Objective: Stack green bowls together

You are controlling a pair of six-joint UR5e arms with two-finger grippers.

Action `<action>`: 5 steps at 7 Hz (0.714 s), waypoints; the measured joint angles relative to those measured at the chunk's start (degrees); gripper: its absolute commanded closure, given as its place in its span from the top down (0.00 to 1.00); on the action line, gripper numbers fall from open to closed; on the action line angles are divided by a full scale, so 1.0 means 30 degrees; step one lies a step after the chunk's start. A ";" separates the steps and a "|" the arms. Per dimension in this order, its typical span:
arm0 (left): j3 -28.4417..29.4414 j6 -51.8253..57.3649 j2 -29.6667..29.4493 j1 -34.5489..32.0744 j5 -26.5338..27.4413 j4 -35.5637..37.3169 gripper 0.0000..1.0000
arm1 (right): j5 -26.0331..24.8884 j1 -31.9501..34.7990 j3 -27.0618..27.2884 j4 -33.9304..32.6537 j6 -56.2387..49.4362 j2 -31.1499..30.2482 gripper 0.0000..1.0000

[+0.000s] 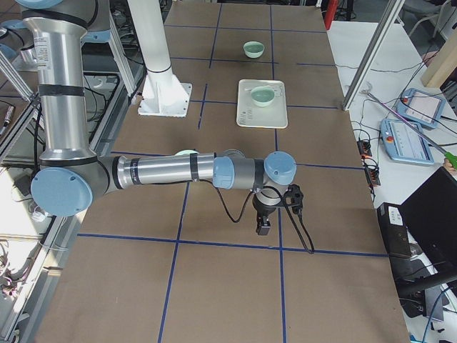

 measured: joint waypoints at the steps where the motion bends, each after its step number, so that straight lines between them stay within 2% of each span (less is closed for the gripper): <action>1: -0.0208 0.0005 -0.0011 -0.0004 -0.0029 0.0135 1.00 | 0.0118 0.0008 -0.0002 0.0038 -0.0043 -0.0134 1.00; 5: -0.0978 -0.0043 -0.0036 0.0119 0.0027 0.0169 1.00 | 0.0665 -0.0027 0.0123 0.0204 0.0134 -0.0376 1.00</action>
